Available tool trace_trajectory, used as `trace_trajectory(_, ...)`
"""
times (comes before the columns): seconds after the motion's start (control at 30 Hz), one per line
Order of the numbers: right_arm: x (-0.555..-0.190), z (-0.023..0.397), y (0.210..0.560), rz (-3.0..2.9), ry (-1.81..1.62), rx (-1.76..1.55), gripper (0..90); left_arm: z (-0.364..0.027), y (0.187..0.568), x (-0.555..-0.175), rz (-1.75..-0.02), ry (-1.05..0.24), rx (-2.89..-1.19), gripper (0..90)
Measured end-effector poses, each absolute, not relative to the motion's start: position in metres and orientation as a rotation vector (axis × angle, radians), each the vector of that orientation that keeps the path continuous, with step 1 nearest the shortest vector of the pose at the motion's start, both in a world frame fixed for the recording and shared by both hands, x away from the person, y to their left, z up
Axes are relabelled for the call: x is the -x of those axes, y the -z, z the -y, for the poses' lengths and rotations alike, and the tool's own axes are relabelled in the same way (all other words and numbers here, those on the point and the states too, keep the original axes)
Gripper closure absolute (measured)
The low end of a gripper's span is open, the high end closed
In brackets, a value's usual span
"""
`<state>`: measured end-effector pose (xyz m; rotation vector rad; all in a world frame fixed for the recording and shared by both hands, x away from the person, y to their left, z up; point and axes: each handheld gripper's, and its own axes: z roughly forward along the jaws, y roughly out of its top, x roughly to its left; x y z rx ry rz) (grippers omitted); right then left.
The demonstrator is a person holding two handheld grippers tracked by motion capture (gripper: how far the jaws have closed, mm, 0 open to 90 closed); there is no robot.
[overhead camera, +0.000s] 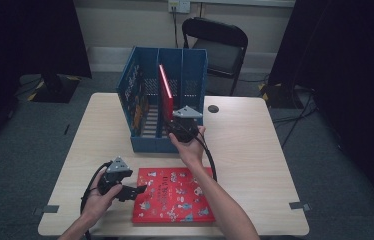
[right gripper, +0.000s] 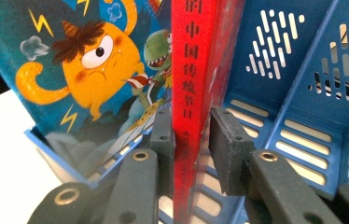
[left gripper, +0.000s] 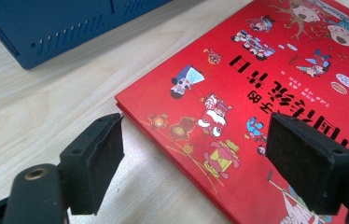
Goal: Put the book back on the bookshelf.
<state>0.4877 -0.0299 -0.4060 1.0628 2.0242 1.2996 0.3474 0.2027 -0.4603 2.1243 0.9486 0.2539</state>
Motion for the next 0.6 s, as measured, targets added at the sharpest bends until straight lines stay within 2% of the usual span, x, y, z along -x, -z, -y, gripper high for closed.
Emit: trace_trajectory(0.6,-0.515,0.002,0.401,-2.017,-1.259,-1.095,68.9,-0.203,0.46,-0.347,-0.941,-0.25,-2.12,19.2)
